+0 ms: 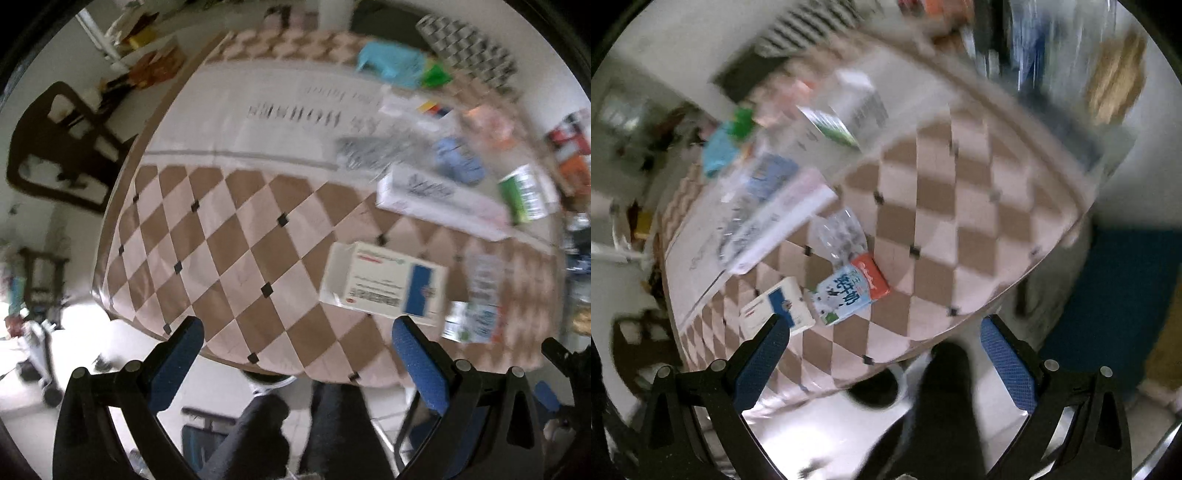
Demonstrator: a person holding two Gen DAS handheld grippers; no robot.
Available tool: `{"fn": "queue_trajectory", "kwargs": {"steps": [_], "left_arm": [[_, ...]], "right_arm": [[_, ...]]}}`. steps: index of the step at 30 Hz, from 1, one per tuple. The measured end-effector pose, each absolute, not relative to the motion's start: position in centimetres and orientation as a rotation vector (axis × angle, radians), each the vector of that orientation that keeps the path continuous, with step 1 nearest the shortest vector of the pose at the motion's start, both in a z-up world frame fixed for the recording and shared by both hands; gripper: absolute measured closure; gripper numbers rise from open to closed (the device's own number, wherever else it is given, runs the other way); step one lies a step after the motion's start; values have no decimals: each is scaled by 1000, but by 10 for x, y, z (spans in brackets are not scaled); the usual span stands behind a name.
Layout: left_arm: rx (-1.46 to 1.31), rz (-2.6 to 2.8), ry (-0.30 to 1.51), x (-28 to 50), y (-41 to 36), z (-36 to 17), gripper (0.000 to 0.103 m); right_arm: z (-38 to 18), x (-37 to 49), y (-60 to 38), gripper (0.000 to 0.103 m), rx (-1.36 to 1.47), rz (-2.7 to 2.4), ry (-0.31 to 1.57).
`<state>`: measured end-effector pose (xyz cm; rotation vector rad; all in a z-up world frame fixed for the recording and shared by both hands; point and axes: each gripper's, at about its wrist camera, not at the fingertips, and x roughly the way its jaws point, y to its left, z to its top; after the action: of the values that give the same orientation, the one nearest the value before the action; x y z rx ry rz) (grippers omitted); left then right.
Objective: Collect trash
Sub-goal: 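Grasp the white medicine box with left tool while right tool grasps the milk carton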
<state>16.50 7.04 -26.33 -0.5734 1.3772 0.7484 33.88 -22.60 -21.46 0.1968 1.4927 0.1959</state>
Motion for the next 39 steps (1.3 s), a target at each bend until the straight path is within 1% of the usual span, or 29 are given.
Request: {"fn": "queue_trajectory", "kwargs": {"steps": [3,7,8,9,10,11,12,13,17,19,21,24,28,29,30,31,33,34,35,36,37,38,39], "left_arm": [[-569,791,1467,177,71,-298,0],[-612,834,1532,183,73,-324,0],[-633,843,1539,184,73,-328,0],[-662,849,1544,186,72,-332,0],[-688,851,1546,187,72,-334,0],[-721,854,1548,187,72,-336,0],[-760,857,1549,187,73,-337,0],[-793,857,1546,187,74,-338,0],[-1059,836,1512,190,79,-348,0],[-1233,808,1470,195,83,-357,0],[-1346,799,1437,204,84,-363,0],[-1479,838,1385,218,90,-374,0],[-1596,992,1386,226,97,-390,1],[-1599,1027,1394,227,99,-392,10],[-1581,1069,1418,228,99,-393,15],[-1574,1076,1410,221,100,-395,15],[-1467,1035,1457,230,98,-389,16],[-1389,1009,1484,237,95,-384,16],[-1283,990,1508,236,93,-380,17],[-1154,955,1527,243,94,-372,17],[-1053,911,1549,251,94,-367,17],[-887,867,1583,260,93,-361,17],[-804,839,1594,265,92,-358,17]], "right_arm": [[-276,358,-214,0,303,132,1641],[-325,366,-195,0,398,49,1756],[-331,367,-189,3,406,37,1763],[-336,369,-183,6,404,30,1761],[-339,372,-176,15,383,31,1756],[-339,373,-171,20,347,24,1752],[-338,378,-165,34,303,30,1742],[-336,380,-163,37,285,52,1738],[-321,393,-177,38,237,138,1756],[-304,406,-189,38,196,173,1725],[-291,420,-198,38,139,190,1687],[-286,443,-208,38,59,174,1636],[-297,473,-211,38,-28,162,1622],[-301,478,-212,38,-45,163,1627],[-303,482,-212,38,-47,163,1633],[-306,486,-212,38,-49,166,1643],[-312,491,-213,37,-65,173,1664],[-314,493,-215,35,-58,178,1675],[-316,494,-213,26,-50,184,1688],[-319,495,-214,20,-36,192,1702],[-319,496,-215,18,-25,192,1706],[-320,496,-216,17,-14,190,1709],[-320,497,-218,17,5,183,1711]]}}
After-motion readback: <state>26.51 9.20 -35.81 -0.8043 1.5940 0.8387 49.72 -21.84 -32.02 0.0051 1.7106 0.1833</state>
